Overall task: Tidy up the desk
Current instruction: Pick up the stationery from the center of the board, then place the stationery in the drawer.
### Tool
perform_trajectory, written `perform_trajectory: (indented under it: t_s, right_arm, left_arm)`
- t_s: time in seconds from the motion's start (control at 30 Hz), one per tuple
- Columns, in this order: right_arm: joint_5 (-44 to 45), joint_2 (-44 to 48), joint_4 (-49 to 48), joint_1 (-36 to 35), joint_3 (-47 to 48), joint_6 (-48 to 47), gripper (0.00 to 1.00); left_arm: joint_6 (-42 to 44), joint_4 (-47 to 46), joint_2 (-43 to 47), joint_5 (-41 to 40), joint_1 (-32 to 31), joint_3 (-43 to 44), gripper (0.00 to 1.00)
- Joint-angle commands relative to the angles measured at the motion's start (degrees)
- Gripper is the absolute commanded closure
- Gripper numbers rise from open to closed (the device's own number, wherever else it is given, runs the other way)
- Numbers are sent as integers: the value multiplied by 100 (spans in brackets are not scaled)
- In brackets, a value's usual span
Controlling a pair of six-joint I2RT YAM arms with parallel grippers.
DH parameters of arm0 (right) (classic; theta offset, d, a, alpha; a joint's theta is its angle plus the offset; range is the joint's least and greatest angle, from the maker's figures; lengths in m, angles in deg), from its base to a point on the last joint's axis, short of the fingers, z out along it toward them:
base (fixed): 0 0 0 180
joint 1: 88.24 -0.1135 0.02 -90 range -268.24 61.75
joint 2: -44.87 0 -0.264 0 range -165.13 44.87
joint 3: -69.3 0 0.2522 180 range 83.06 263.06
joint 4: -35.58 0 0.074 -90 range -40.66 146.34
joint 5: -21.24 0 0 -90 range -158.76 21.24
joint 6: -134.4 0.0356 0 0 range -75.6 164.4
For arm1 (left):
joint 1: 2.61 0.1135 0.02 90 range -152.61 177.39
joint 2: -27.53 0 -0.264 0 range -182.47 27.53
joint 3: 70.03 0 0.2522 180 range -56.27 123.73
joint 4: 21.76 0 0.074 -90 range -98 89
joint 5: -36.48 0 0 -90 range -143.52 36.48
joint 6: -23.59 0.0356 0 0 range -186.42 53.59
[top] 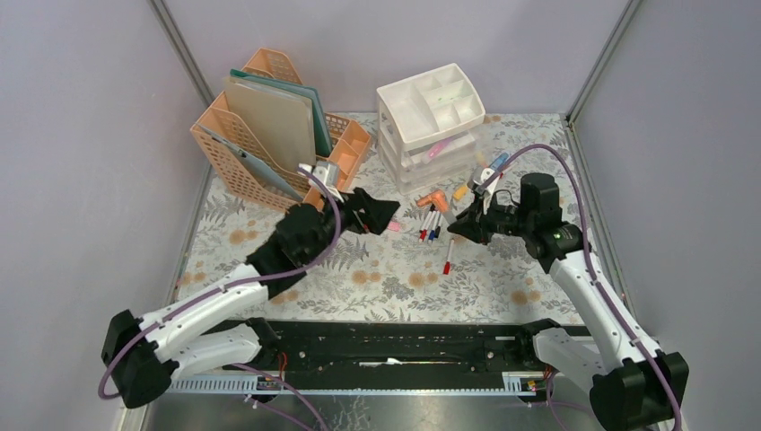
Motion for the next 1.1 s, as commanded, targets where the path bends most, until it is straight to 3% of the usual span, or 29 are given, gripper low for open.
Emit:
perform_trajectory:
  t_s: [0.0,0.1,0.27,0.5,0.73,1.07]
  right_arm:
    - [806,251,770,76,580,-1261,100]
    - [1262,-28,1282,69,1266,-2058,100]
    - [2263,-1234,2520,71,3069,-3886,96]
    - [3559,-2710,3307,-39,5050,-5488,96]
    - [4698,-3513,3177,-414,5567,-6733,94]
    - [5098,-4315,2912,-744,5813,-6964,88]
  left_arm:
    - [798,1936,284,1456,765,980,1]
    - [1602,2559,91,1541,1043,1397,1]
    - [2564,2901,-364,763,1133,1524,1]
    - [3003,3315,-434,101,1243,1485,1]
    - [3039,3324,-164,-136,1266,1410,1]
    - [2957,3283,54,-11,1339,1414,1]
